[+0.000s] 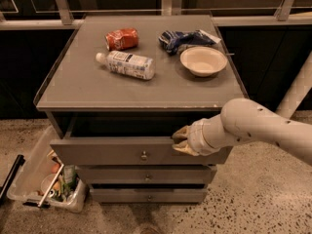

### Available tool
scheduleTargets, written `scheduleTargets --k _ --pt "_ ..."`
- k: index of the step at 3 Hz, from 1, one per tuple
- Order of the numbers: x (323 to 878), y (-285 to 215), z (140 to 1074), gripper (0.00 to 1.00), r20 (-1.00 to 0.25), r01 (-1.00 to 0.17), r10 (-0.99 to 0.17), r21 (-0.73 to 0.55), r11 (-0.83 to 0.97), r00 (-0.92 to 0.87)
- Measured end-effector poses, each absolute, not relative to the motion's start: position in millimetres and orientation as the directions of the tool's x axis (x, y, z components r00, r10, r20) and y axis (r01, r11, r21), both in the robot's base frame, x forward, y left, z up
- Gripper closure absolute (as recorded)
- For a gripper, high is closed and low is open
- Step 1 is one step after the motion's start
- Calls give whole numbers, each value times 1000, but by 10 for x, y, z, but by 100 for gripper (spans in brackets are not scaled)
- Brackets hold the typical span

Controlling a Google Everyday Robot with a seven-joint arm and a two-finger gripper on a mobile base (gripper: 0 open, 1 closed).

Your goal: Open top drawer

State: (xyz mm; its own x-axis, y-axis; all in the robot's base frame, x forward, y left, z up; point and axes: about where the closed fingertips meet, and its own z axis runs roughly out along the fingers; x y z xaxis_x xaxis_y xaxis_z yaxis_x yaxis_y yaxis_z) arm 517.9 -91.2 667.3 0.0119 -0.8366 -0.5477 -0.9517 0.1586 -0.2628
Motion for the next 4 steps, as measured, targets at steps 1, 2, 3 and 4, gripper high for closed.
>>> scheduleTargets --k 1,2,3,4 --pt "5191 -904 6681 58 -546 -953 -838 -259 157 11" --pt "5136 -922 6643 35 -558 -958 -830 -240 154 6" --pt "5134 -923 6667 36 -559 -958 -829 -240 154 6" --pt "4854 -1065 6482 60 -594 -966 -805 -200 164 -14"
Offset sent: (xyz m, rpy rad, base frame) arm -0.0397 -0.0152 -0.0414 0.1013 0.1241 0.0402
